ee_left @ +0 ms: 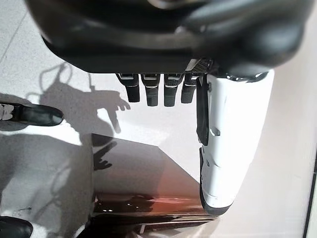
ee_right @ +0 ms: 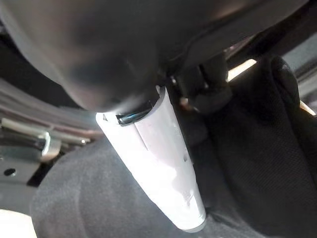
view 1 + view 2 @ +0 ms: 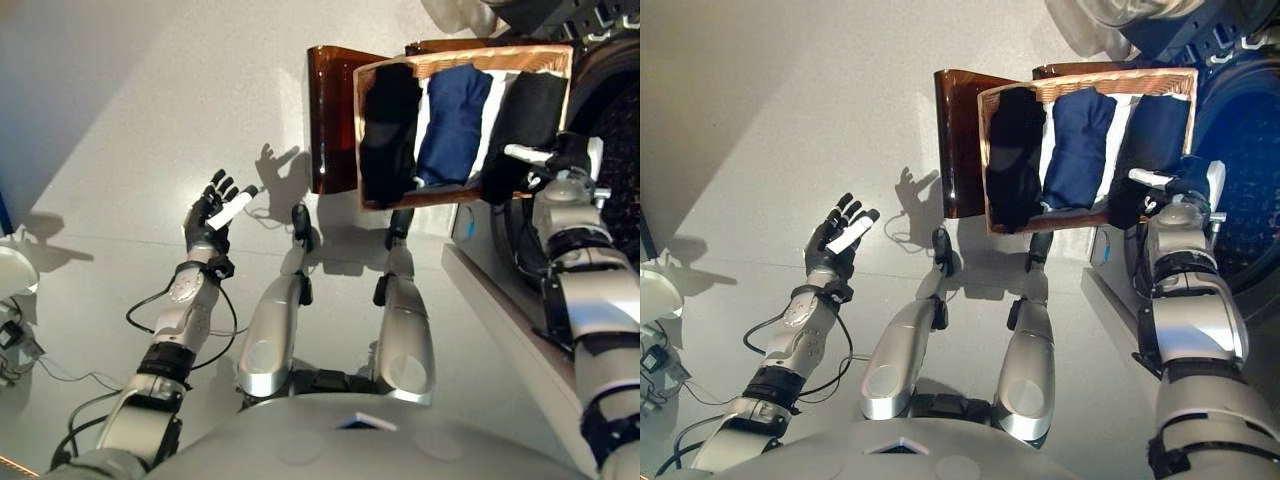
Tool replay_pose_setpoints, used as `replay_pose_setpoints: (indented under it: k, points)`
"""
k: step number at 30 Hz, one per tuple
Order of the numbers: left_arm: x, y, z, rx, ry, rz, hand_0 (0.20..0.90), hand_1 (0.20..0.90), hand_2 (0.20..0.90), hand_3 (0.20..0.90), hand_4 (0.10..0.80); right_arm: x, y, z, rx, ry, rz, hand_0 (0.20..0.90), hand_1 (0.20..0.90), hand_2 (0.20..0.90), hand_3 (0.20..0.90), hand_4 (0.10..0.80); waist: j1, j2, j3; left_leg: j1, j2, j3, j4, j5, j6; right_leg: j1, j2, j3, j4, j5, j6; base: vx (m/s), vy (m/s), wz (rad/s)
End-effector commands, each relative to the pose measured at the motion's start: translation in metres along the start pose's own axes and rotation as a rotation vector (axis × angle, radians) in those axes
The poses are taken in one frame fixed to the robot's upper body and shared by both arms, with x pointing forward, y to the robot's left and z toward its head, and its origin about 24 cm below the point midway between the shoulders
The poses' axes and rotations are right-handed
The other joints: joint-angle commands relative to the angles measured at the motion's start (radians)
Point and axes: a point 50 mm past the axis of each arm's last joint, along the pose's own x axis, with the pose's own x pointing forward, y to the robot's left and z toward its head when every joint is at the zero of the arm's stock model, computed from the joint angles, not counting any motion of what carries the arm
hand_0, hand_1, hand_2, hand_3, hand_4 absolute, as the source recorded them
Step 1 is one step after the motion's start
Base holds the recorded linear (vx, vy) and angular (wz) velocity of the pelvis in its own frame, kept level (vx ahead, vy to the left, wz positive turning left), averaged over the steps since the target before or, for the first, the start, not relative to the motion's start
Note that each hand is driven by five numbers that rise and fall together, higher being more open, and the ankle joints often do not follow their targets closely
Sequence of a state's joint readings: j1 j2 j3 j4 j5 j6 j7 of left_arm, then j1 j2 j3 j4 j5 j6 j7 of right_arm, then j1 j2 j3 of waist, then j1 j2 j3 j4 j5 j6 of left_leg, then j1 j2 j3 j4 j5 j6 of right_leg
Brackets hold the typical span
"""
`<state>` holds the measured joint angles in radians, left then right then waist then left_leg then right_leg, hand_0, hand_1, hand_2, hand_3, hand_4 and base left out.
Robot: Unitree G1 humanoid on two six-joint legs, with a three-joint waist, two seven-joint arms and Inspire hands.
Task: Pick up the clothes and place them into the washing machine
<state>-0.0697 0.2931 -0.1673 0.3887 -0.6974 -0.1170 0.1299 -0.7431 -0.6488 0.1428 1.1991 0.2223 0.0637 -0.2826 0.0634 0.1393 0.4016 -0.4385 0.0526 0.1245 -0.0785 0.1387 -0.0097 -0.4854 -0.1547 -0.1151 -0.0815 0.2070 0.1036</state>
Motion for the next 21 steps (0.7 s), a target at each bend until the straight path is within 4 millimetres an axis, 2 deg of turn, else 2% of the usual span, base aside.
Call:
replay_pose_setpoints:
  k: [1, 5, 7, 8, 9, 11, 13, 14, 15, 17, 18, 21]
  points:
    - [-0.003, 0.015, 0.026, 0.028, -0.127, 0.024, 0.900, 0.900, 0.900, 0.900, 0.800, -0.015, 0.038, 0.006, 0.200, -0.094, 0.138, 0.200, 0.200, 0.200, 0.200, 0.300, -0.016, -0.026, -0.026, 0.006, -0.001, -0.033, -0.002, 0.022, -0.098, 0.039, -0.062, 0.018, 0.087, -0.095, 0.061, 0.046, -0.012, 0.02]
    - [-0.006, 0.020, 0.018, -0.011, -0.099, 0.063, 0.900, 0.900, 0.900, 0.900, 0.800, -0.035, 0.059, -0.016, 0.528, -0.074, 0.218, 0.200, 0.200, 0.200, 0.200, 0.300, -0.038, -0.045, -0.030, 0.042, 0.007, -0.028, 0.005, 0.009, -0.097, 0.068, -0.059, 0.019, 0.088, -0.101, 0.062, 0.034, -0.018, -0.01]
    - [-0.007, 0.025, 0.008, -0.035, -0.059, 0.082, 0.900, 0.900, 0.900, 0.900, 0.800, -0.047, 0.070, -0.036, 0.623, -0.026, 0.269, 0.200, 0.200, 0.200, 0.200, 0.300, -0.049, -0.056, -0.038, 0.067, 0.014, -0.028, 0.009, 0.002, -0.096, 0.092, -0.057, 0.019, 0.090, -0.108, 0.060, 0.045, -0.026, -0.05]
    - [-0.008, 0.025, 0.008, -0.035, -0.059, 0.082, 0.900, 0.900, 0.900, 0.900, 0.800, -0.047, 0.070, -0.036, 0.623, -0.025, 0.269, 0.200, 0.200, 0.200, 0.200, 0.300, -0.049, -0.056, -0.038, 0.068, 0.014, -0.028, 0.009, 0.002, -0.096, 0.093, -0.057, 0.019, 0.090, -0.108, 0.060, 0.056, -0.027, -0.04]
    - [-0.007, 0.026, 0.004, -0.040, -0.042, 0.087, 0.900, 0.900, 0.900, 0.900, 0.800, -0.051, 0.072, -0.046, 0.652, -0.003, 0.282, 0.200, 0.200, 0.200, 0.200, 0.300, -0.055, -0.062, -0.042, 0.082, 0.017, -0.029, 0.016, -0.004, -0.096, 0.106, -0.057, 0.020, 0.093, -0.113, 0.059, 0.023, -0.011, -0.06]
    - [-0.007, 0.026, 0.002, -0.044, -0.036, 0.087, 0.900, 0.900, 0.900, 0.900, 0.800, -0.053, 0.073, -0.049, 0.685, 0.007, 0.283, 0.200, 0.200, 0.200, 0.200, 0.300, -0.057, -0.065, -0.043, 0.087, 0.020, -0.030, 0.019, -0.006, -0.097, 0.112, -0.057, 0.020, 0.095, -0.116, 0.058, 0.025, -0.021, -0.07]
    - [-0.005, 0.025, 0.002, -0.050, -0.037, 0.092, 0.900, 0.900, 0.900, 0.900, 0.800, -0.055, 0.075, -0.054, 0.821, 0.037, 0.270, 0.200, 0.200, 0.200, 0.200, 0.300, -0.061, -0.066, -0.047, 0.100, 0.022, -0.030, 0.026, -0.012, -0.097, 0.126, -0.056, 0.019, 0.096, -0.121, 0.057, 0.017, -0.021, -0.05]
    - [-0.005, 0.025, 0.002, -0.050, -0.037, 0.092, 0.900, 0.900, 0.900, 0.900, 0.800, -0.055, 0.075, -0.054, 0.821, 0.037, 0.270, 0.200, 0.200, 0.200, 0.200, 0.300, -0.061, -0.067, -0.047, 0.101, 0.022, -0.030, 0.027, -0.012, -0.097, 0.126, -0.056, 0.019, 0.095, -0.121, 0.057, 0.000, 0.000, 0.00]
    - [-0.003, 0.023, 0.002, -0.059, -0.041, 0.093, 0.900, 0.900, 0.900, 0.900, 0.800, -0.056, 0.078, -0.053, 0.953, 0.055, 0.255, 0.200, 0.200, 0.200, 0.200, 0.300, -0.062, -0.064, -0.046, 0.102, 0.022, -0.030, 0.030, -0.014, -0.098, 0.129, -0.055, 0.020, 0.096, -0.124, 0.056, 0.000, 0.000, 0.00]
    - [-0.003, 0.023, 0.002, -0.059, -0.042, 0.093, 0.900, 0.900, 0.900, 0.900, 0.800, -0.056, 0.078, -0.053, 0.954, 0.055, 0.255, 0.200, 0.200, 0.200, 0.200, 0.300, -0.062, -0.064, -0.046, 0.102, 0.022, -0.030, 0.030, -0.014, -0.098, 0.129, -0.055, 0.020, 0.096, -0.125, 0.056, 0.000, 0.000, 0.00]
    - [-0.002, 0.020, 0.003, -0.074, -0.046, 0.092, 0.900, 0.900, 0.900, 0.900, 0.800, -0.056, 0.079, -0.053, 1.063, 0.077, 0.233, 0.200, 0.200, 0.200, 0.200, 0.300, -0.063, -0.060, -0.046, 0.100, 0.022, -0.031, 0.030, -0.013, -0.098, 0.128, -0.056, 0.020, 0.098, -0.128, 0.055, 0.000, 0.000, 0.00]
    - [-0.001, 0.016, 0.002, -0.085, -0.044, 0.087, 0.900, 0.900, 0.900, 0.900, 0.800, -0.053, 0.077, -0.051, 1.070, 0.085, 0.211, 0.200, 0.200, 0.200, 0.200, 0.300, -0.059, -0.049, -0.044, 0.098, 0.023, -0.029, 0.026, -0.009, -0.099, 0.122, -0.057, 0.022, 0.100, -0.128, 0.053, 0.000, 0.000, 0.00]
